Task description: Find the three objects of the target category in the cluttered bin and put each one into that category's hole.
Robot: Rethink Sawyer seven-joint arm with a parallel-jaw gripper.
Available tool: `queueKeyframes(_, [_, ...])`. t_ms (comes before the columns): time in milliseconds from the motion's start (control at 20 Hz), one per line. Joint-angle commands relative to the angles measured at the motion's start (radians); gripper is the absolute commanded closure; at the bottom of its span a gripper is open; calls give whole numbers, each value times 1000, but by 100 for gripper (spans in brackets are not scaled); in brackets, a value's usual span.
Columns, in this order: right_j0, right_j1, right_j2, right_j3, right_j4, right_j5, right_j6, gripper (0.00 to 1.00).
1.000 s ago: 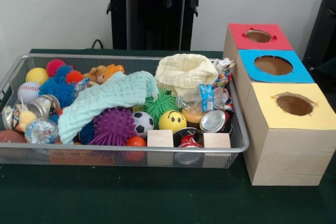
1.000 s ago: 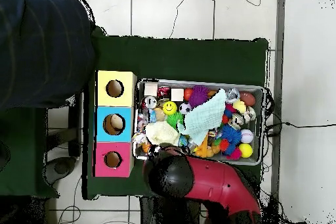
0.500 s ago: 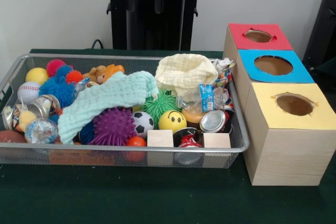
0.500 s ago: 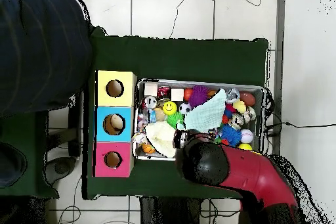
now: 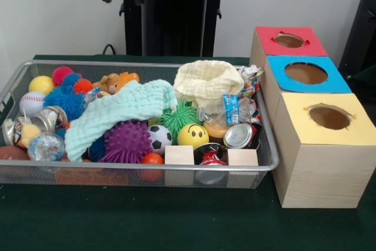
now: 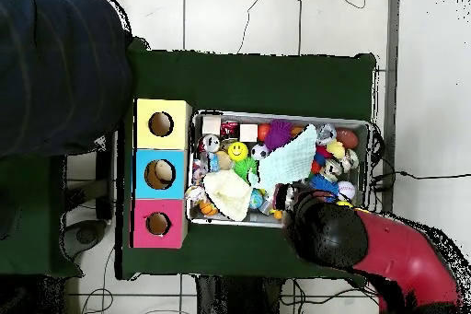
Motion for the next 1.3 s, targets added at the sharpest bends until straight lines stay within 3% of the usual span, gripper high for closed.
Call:
queueKeyframes(50, [-99, -13, 136, -8, -79, 130, -317, 0])
queueKeyframes(400, [-148, 61, 182, 20, -161, 38, -255, 0])
queueKeyframes(800, [-139, 210, 158, 2, -308, -83, -140, 0])
queueKeyframes(1100, [-150, 252, 148, 2, -374, -126, -99, 0])
queueKeyframes(1300, [-147, 307, 130, -40, -434, -173, -74, 0])
